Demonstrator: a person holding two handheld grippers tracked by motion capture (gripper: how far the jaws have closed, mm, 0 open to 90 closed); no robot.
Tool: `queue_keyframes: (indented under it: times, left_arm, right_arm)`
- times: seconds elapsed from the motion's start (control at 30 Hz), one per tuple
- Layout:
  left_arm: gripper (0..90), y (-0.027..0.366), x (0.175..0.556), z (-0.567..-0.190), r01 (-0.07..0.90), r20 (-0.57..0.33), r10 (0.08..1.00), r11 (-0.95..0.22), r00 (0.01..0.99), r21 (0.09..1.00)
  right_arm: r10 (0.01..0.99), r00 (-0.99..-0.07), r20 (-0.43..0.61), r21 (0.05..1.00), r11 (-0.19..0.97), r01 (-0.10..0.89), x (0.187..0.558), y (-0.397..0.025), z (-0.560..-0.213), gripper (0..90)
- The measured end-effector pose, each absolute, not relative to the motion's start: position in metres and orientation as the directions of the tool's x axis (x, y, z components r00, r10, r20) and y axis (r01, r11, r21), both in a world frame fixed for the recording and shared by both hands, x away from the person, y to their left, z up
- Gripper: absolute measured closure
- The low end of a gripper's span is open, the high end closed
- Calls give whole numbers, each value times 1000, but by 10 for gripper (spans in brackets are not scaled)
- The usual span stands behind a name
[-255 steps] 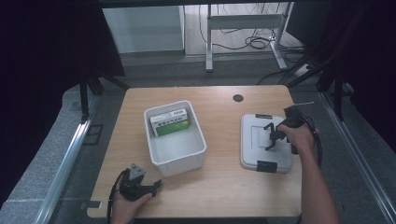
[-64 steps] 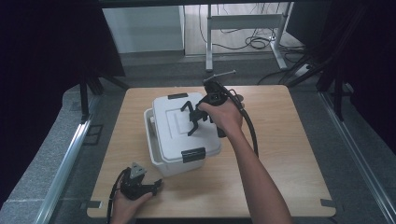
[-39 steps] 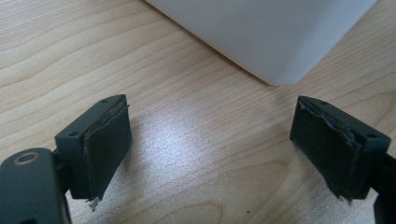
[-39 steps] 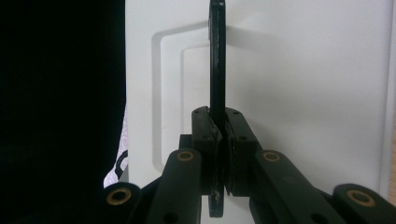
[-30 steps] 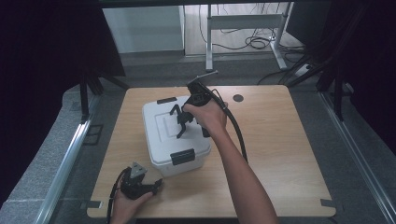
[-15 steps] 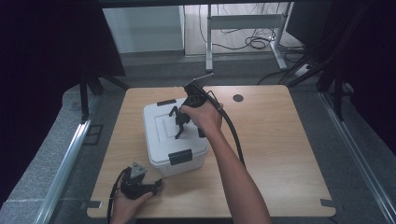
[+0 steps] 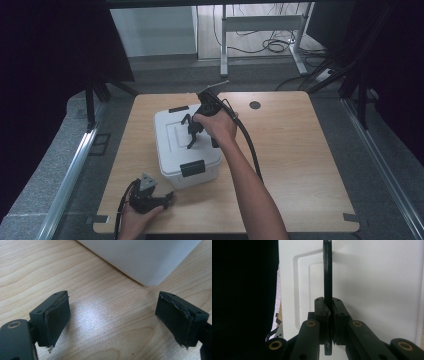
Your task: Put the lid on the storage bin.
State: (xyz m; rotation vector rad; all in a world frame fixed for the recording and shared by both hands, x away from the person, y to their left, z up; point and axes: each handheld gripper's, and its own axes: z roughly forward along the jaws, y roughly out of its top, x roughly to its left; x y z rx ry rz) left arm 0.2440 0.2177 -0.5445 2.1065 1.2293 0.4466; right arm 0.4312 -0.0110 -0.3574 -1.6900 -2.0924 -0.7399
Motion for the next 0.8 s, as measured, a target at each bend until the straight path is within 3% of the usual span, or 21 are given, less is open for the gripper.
queue_keyframes:
  times: [0.8]
  left_arm:
    - [123, 218, 244, -545, 643, -31, 864, -349, 502, 682]
  right_arm:
    - [787, -249, 564, 190, 170, 967, 431, -9, -360, 832]
